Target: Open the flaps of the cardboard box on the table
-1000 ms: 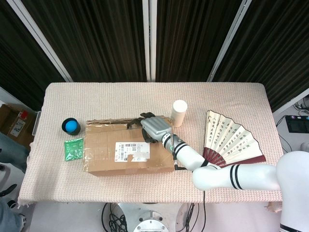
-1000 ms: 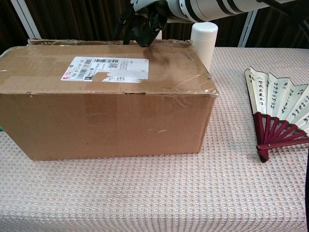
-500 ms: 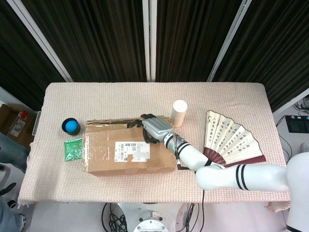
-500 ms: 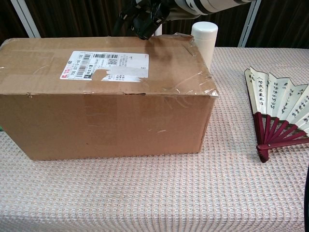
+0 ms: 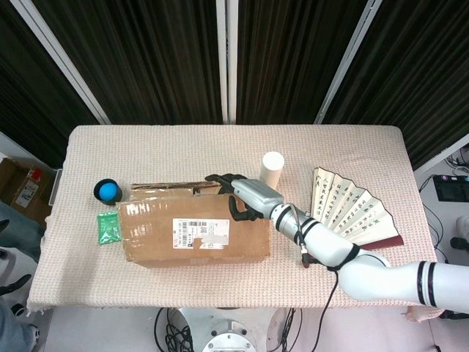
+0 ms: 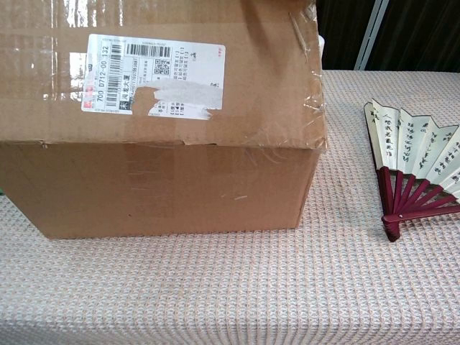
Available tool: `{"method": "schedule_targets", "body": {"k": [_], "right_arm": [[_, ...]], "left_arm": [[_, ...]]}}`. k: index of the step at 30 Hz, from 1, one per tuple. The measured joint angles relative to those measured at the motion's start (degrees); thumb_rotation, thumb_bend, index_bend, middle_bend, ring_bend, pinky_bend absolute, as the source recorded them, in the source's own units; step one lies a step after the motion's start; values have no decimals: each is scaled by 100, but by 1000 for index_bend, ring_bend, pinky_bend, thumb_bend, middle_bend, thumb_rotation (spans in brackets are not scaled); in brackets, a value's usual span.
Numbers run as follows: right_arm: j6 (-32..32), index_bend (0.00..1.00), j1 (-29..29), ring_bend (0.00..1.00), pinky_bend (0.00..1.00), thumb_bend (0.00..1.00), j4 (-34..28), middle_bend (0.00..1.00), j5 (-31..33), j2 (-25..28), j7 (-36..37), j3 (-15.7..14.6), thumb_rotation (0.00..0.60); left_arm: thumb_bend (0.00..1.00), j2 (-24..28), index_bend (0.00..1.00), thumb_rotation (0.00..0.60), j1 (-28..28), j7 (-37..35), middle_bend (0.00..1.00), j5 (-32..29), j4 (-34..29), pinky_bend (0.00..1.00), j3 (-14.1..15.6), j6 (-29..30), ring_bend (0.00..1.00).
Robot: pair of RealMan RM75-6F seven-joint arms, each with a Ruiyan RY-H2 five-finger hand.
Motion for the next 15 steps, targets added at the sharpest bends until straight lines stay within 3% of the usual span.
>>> {"method": "schedule_targets", "body": {"k": [15], "right_arm": [[-1230,0,-2104,0,0,839,-1330,375,-2381,1026,1991,1531,600]], "left_arm": [[35,199,54,600,-103,251,106,206,-515,165,6,2,69]]}}
